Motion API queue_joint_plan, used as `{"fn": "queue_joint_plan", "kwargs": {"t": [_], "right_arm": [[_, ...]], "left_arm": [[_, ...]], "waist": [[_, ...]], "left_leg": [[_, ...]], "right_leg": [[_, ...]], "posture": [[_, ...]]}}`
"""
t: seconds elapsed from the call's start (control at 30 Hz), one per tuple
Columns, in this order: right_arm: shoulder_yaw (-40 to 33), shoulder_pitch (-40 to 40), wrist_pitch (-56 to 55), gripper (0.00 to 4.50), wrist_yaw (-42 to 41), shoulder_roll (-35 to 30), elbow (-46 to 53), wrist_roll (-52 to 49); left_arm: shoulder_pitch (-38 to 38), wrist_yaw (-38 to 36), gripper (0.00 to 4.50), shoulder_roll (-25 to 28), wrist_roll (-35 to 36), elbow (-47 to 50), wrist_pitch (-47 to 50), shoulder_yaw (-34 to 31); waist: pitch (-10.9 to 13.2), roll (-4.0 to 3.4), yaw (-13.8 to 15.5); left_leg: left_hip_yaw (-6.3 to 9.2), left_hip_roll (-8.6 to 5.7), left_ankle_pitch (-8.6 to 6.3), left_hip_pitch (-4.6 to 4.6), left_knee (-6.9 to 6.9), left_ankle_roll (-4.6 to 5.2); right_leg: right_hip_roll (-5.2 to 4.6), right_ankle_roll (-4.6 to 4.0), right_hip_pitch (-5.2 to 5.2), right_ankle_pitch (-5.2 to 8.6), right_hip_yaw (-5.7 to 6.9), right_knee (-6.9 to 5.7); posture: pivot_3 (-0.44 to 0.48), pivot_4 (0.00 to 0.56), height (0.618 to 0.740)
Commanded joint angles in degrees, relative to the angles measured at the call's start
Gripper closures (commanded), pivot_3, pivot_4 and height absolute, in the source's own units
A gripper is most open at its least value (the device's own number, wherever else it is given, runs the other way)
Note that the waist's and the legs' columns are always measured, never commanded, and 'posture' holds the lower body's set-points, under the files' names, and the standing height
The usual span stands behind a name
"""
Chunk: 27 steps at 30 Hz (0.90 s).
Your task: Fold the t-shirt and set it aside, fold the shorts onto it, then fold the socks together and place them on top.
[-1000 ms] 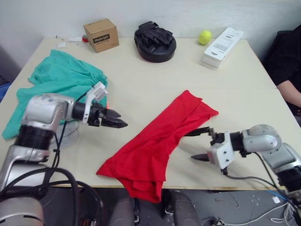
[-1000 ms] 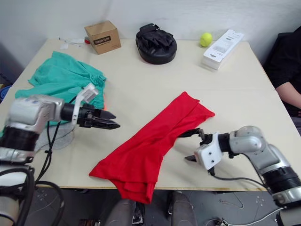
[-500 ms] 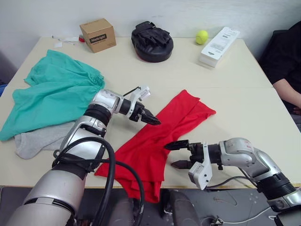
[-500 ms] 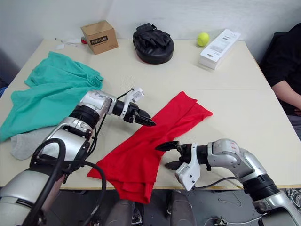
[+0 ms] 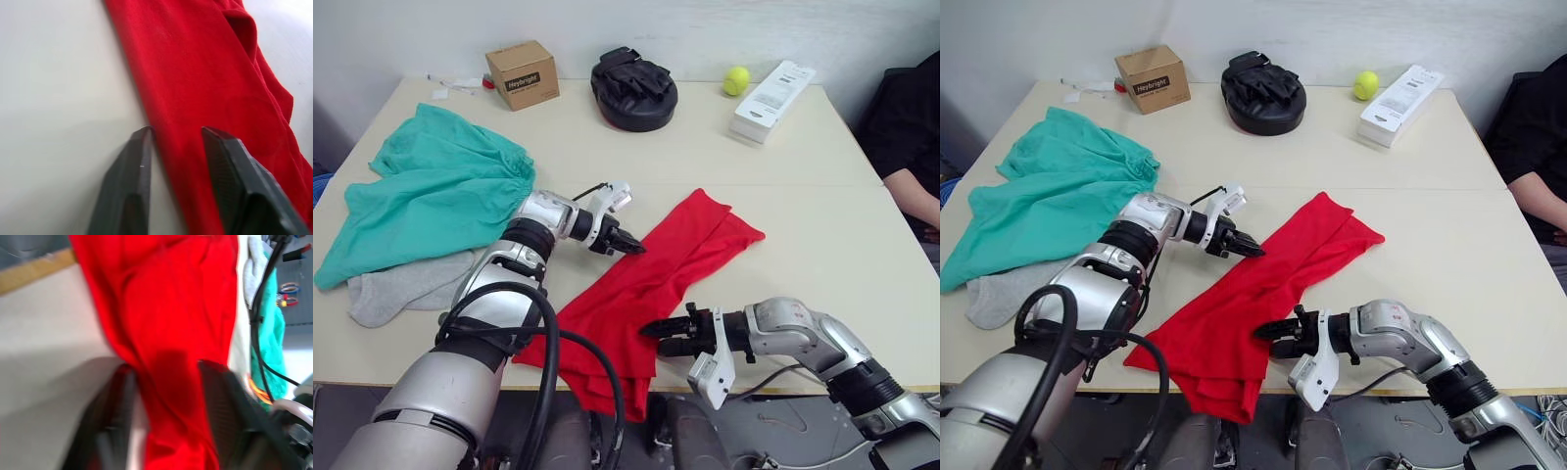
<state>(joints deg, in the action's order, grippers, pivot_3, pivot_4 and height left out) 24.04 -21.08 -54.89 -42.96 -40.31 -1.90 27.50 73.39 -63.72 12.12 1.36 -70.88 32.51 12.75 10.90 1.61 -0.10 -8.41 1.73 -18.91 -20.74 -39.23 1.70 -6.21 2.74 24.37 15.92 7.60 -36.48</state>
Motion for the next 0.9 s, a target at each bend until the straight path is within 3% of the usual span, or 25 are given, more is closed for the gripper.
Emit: {"fn": "queue_joint_plan", "kwargs": {"t": [0.03,0.1,0.33,0.57,0.67,0.77,0.9], "right_arm": [[0.8,0.8,-0.3,3.91,-0.2,-1.9,0.4,0.1],[0.8,1.2,-0.3,4.48,-0.4,-2.9,1.3,-0.7],[0.5,1.6,0.0,4.48,-0.5,-4.9,2.7,-2.0],[0.0,0.4,-1.3,4.48,-0.6,-7.2,2.0,-4.2],[0.4,-0.1,-1.6,4.48,-1.1,-7.9,1.2,-5.7],[0.9,-1.3,-2.2,4.48,-1.8,-7.9,0.1,-7.6],[2.4,-3.8,-4.4,4.48,-2.7,-7.2,-2.3,-8.7]], "left_arm": [[-1.0,0.3,4.15,-1.4,-1.9,-1.6,1.1,-0.1],[-1.3,0.3,4.5,-1.9,-2.2,-1.6,1.1,-0.4],[-2.0,2.5,4.5,-2.1,-2.5,-1.8,0.9,-2.0],[-2.6,10.5,4.5,1.0,0.3,-1.4,2.6,-8.9],[-4.6,9.0,4.5,2.3,1.0,1.3,2.8,-10.1],[-7.9,12.4,4.5,3.9,2.5,5.4,6.9,-12.5],[-15.5,16.3,4.5,6.5,5.4,18.5,15.4,-16.2]], "waist": [[0.0,0.0,0.0],[0.0,0.0,0.1],[0.0,0.0,0.2],[0.0,0.01,0.0],[0.0,0.01,-0.2],[0.0,0.01,-0.5],[0.0,0.01,-1.6]], "left_leg": [[0.0,0.0,0.0,-0.01,0.0,0.0],[0.0,-0.01,0.0,-0.03,0.0,0.0],[0.01,-0.02,0.0,-0.03,0.0,0.0],[0.01,-0.04,0.01,-0.01,-0.01,0.02],[-0.01,-0.03,0.01,0.04,-0.01,0.02],[-0.05,0.0,0.01,0.09,0.01,0.0],[-0.06,0.02,0.03,0.15,0.01,-0.02]], "right_leg": [[0.0,0.0,0.0,0.0,0.0,0.01],[-0.01,0.0,0.01,0.0,0.01,0.01],[-0.04,0.0,0.01,0.0,0.02,0.02],[-0.1,0.01,0.01,0.0,0.02,-0.03],[-0.1,0.0,0.0,0.0,0.01,-0.08],[-0.08,0.0,0.0,0.0,0.0,-0.11],[-0.09,-0.01,-0.01,0.01,-0.05,-0.2]], "posture": [[0.0,0.15,0.74],[0.0,0.15,0.74],[0.0,0.15,0.74],[0.0,0.15,0.74],[0.0,0.15,0.74],[0.0,0.15,0.74],[0.0,0.15,0.74]]}}
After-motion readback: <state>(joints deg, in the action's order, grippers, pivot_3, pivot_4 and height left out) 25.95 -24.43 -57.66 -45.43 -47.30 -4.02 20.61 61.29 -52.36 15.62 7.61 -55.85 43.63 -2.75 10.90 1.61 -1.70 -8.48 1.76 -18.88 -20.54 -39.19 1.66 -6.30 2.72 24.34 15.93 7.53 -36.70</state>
